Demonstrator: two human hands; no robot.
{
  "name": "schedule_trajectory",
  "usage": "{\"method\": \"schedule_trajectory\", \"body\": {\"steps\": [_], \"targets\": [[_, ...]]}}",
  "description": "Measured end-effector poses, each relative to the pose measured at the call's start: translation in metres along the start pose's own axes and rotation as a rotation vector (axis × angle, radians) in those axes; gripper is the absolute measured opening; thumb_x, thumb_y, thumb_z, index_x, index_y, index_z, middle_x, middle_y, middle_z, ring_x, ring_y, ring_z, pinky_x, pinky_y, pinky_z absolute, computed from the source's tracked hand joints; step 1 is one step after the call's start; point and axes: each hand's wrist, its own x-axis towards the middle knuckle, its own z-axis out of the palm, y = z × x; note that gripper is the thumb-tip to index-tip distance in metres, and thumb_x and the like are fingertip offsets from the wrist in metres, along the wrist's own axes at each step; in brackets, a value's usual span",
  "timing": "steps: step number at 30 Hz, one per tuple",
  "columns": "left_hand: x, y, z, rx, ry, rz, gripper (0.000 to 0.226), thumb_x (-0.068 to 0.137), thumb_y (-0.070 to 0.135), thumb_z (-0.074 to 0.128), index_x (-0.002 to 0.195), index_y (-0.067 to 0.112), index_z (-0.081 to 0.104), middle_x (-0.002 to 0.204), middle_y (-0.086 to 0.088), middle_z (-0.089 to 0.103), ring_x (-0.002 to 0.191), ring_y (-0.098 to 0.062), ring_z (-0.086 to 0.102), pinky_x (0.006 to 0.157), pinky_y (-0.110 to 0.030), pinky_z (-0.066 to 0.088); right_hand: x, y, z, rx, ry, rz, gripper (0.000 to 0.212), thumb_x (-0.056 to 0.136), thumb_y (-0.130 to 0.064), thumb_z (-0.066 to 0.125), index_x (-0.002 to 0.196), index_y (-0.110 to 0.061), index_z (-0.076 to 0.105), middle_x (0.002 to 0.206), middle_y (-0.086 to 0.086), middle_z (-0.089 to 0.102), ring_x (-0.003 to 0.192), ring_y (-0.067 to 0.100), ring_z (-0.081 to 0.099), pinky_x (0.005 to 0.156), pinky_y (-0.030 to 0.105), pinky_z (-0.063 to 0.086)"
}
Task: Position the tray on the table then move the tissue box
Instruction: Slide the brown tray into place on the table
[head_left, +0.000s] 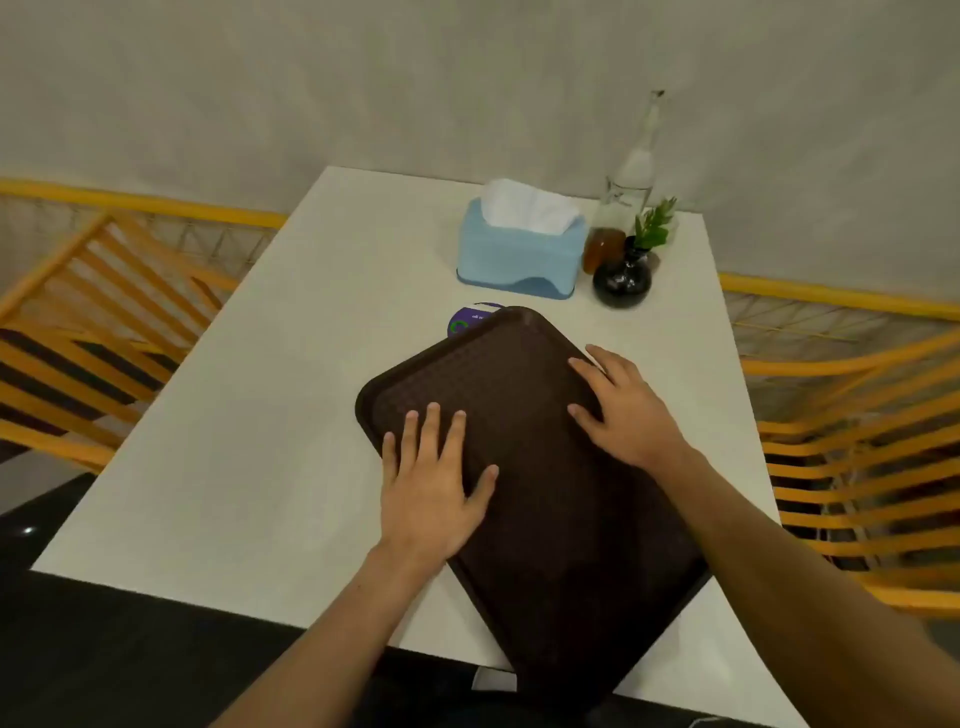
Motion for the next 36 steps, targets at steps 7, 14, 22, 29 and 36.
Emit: {"method": "schedule_trajectory", "body": {"steps": [7,14,22,29,36], "targets": [[-0.014,-0.002,0.025,0.165,-0.045,-0.027,0.084,0.095,0.073,0.014,0.161,0.023,0.024,0.167,-0.012,0.022,0.155,-0.034,0.013,0.124,-0.053,-0.002,-0.008,0.023,0.012,-0.169,-0.076,0.027,0.064,0.101,-0.061,0.026,0.148,-0.024,0.049,0.159,0.006,0.037,0.134,0.030,0.043,0.103,0.050,0.043],[0.004,-0.027,0.019,0.170,-0.002,0.032,0.083,0.094,0.075,0.016,0.160,0.025,0.030,0.166,-0.010,0.027,0.154,-0.033,0.019,0.125,-0.051,0.000,0.001,0.012,0.022,-0.116,-0.064,0.028,0.061,0.106,-0.053,0.029,0.152,-0.016,0.045,0.164,0.011,0.028,0.148,0.029,0.030,0.121,0.047,0.026],[0.038,-0.099,-0.006,0.131,-0.030,0.155,0.085,0.091,0.080,0.018,0.160,0.031,0.027,0.168,-0.002,0.023,0.155,-0.025,0.014,0.126,-0.045,-0.004,0.010,-0.038,0.041,0.070,-0.007,0.169,0.054,0.108,-0.043,0.033,0.152,-0.014,0.043,0.166,0.008,0.025,0.154,0.027,0.015,0.125,0.046,0.015],[0.074,-0.152,-0.027,0.106,-0.062,0.266,0.082,0.091,0.079,0.023,0.158,0.033,0.031,0.167,0.001,0.025,0.155,-0.020,0.013,0.126,-0.043,-0.003,0.019,-0.085,0.051,0.172,0.041,0.299,0.047,0.110,-0.029,0.032,0.153,-0.014,0.042,0.167,0.006,0.021,0.156,0.026,0.008,0.126,0.046,0.015],[0.114,-0.210,-0.053,0.111,-0.004,0.247,0.087,0.088,0.082,0.032,0.155,0.027,0.040,0.166,-0.005,0.028,0.156,-0.023,0.010,0.126,-0.043,-0.004,0.030,-0.150,0.061,0.291,0.092,0.482,0.046,0.109,-0.020,0.034,0.154,-0.011,0.040,0.167,0.009,0.023,0.155,0.031,0.009,0.126,0.045,0.013]]}}
